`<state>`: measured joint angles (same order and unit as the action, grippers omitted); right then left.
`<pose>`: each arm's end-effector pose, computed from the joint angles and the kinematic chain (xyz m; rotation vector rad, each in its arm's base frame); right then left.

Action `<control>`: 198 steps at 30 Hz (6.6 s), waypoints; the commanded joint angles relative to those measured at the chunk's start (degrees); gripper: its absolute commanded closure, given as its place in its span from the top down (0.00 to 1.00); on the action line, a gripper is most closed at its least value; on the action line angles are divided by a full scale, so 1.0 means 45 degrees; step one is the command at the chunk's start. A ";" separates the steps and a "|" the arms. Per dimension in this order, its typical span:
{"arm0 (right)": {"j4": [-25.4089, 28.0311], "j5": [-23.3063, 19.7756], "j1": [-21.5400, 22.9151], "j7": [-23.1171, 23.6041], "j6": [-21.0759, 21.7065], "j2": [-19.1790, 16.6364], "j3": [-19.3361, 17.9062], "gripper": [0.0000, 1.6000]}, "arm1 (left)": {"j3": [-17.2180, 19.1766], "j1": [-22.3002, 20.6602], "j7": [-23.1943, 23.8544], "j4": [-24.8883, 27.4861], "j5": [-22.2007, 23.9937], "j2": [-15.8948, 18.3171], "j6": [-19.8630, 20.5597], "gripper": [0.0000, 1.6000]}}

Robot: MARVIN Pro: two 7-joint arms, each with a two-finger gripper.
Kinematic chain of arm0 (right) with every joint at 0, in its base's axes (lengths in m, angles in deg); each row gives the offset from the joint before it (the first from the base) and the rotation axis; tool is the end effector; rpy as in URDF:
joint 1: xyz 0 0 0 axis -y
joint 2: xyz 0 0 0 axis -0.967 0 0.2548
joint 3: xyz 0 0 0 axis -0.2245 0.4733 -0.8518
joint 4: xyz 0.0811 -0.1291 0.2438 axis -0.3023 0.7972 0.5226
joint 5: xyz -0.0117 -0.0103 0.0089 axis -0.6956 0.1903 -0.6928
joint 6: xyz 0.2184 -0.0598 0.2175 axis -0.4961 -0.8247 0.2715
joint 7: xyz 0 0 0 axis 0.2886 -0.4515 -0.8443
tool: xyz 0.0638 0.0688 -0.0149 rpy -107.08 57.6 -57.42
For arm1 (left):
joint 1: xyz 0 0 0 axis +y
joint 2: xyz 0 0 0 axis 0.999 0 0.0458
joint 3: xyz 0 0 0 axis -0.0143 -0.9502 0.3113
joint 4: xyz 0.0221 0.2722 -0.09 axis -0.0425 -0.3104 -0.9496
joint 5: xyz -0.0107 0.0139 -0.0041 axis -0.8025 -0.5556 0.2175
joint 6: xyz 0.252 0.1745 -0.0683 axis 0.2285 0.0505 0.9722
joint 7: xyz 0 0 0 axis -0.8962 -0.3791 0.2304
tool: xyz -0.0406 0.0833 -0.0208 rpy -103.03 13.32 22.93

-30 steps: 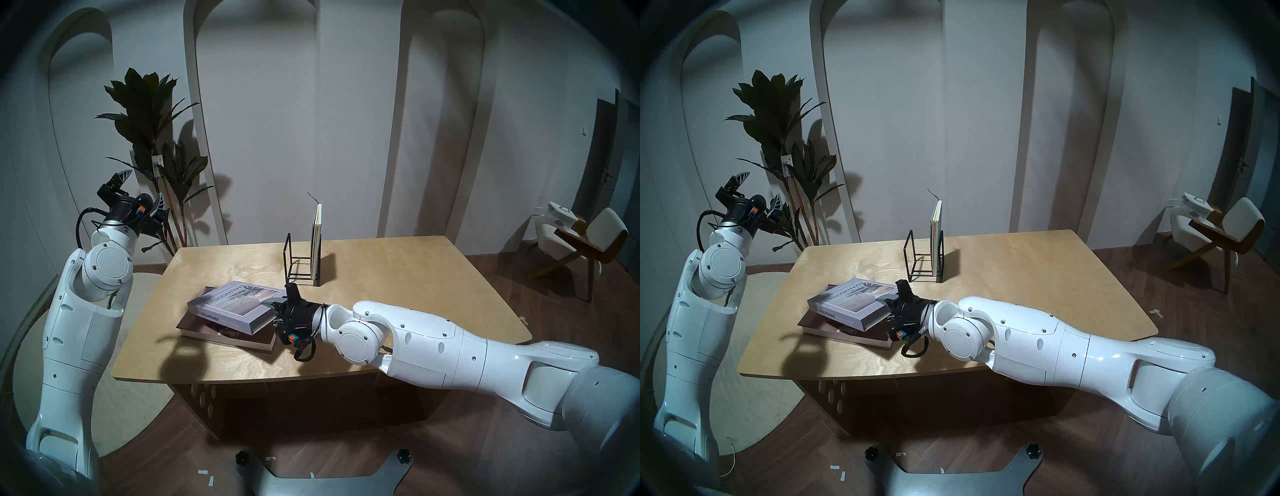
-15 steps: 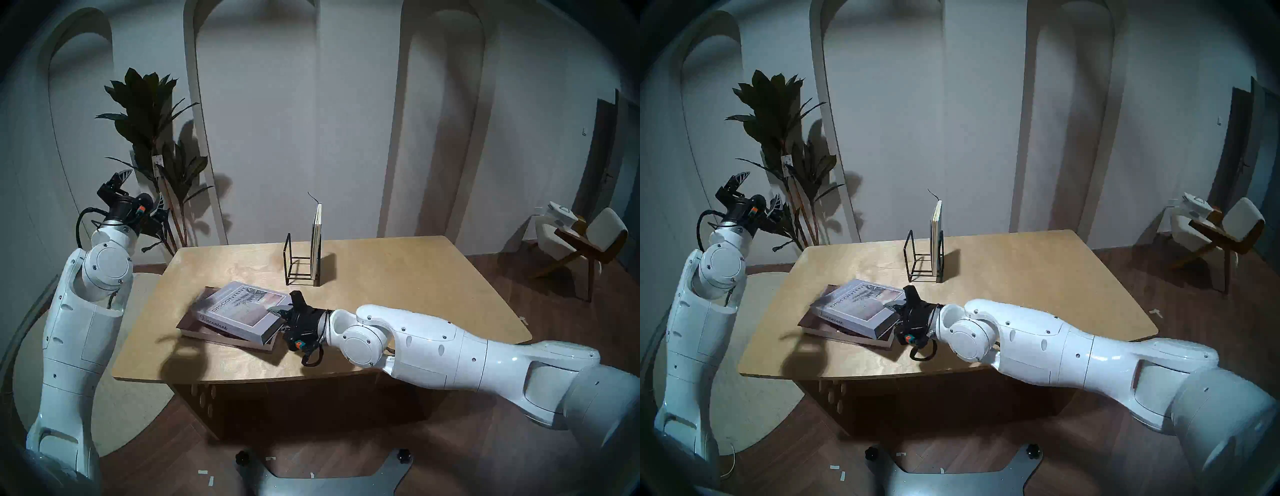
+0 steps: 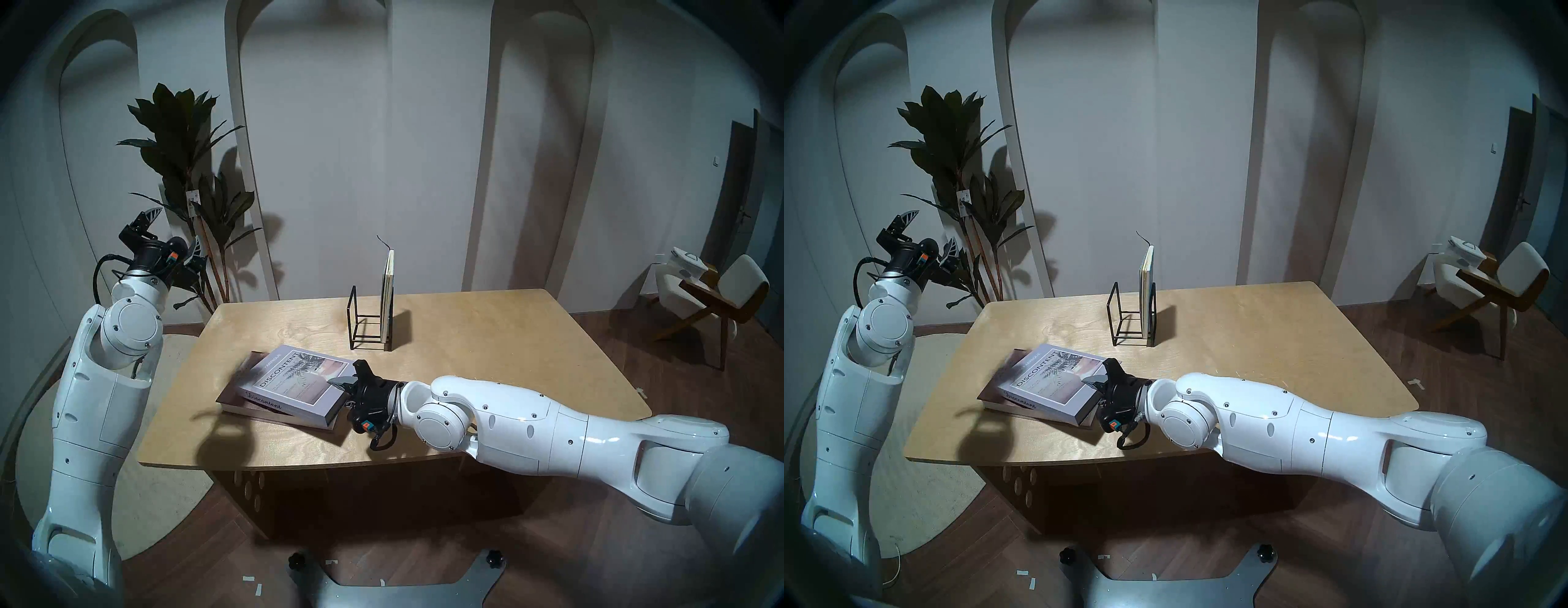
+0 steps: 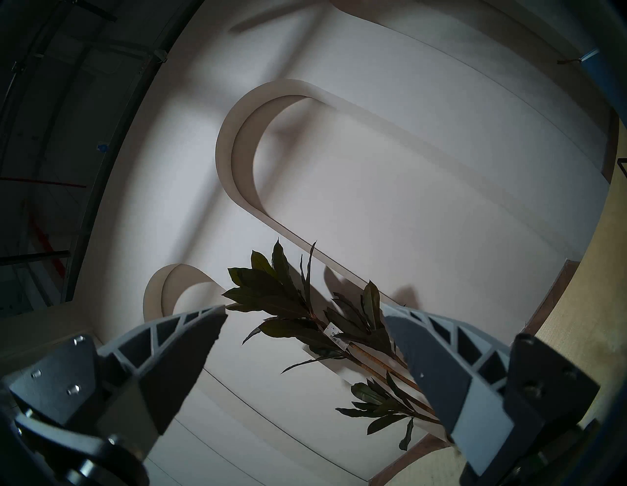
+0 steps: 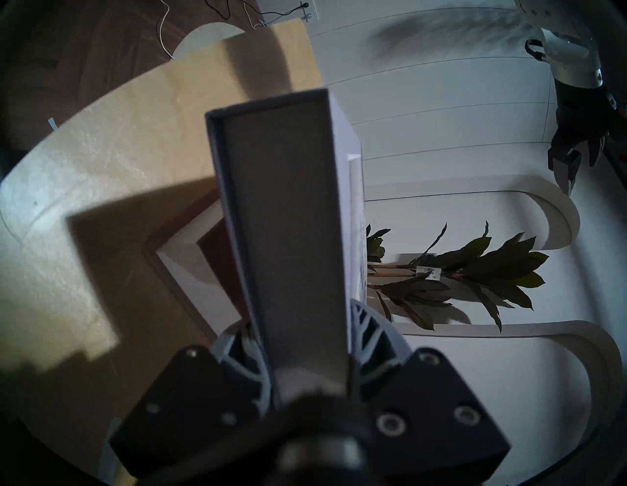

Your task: Stack the books into one stack

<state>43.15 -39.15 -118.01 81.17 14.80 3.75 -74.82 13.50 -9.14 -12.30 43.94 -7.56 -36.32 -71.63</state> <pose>0.4339 0.2034 -0.3158 0.8342 2.2571 1.6119 0.4507 0.2093 -0.0932 -1.3474 0.6477 -1.6480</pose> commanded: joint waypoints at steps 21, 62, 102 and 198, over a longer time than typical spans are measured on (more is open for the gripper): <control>-0.2004 0.0710 0.0328 -0.1240 -0.1017 0.1582 0.0652 0.00 | 0.0058 -0.0298 -0.0047 0.0181 0.0027 0.0029 -0.0006 1.00; -0.0512 -0.0560 0.1100 0.1027 -0.0418 0.0310 0.0581 1.00 | 0.0060 -0.0298 -0.0045 0.0180 0.0024 0.0027 -0.0009 1.00; 0.0945 -0.0077 0.1466 0.1188 0.1409 -0.0897 -0.0423 1.00 | 0.0062 -0.0297 -0.0045 0.0179 0.0021 0.0025 -0.0014 1.00; 0.0885 0.5231 0.4119 0.2998 0.3272 0.0797 0.3740 1.00 | 0.0064 -0.0290 -0.0047 0.0176 0.0017 0.0026 -0.0028 1.00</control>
<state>46.09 -19.24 -103.49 94.69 29.84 6.85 -58.42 13.49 -9.22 -12.33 43.91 -7.62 -36.35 -71.75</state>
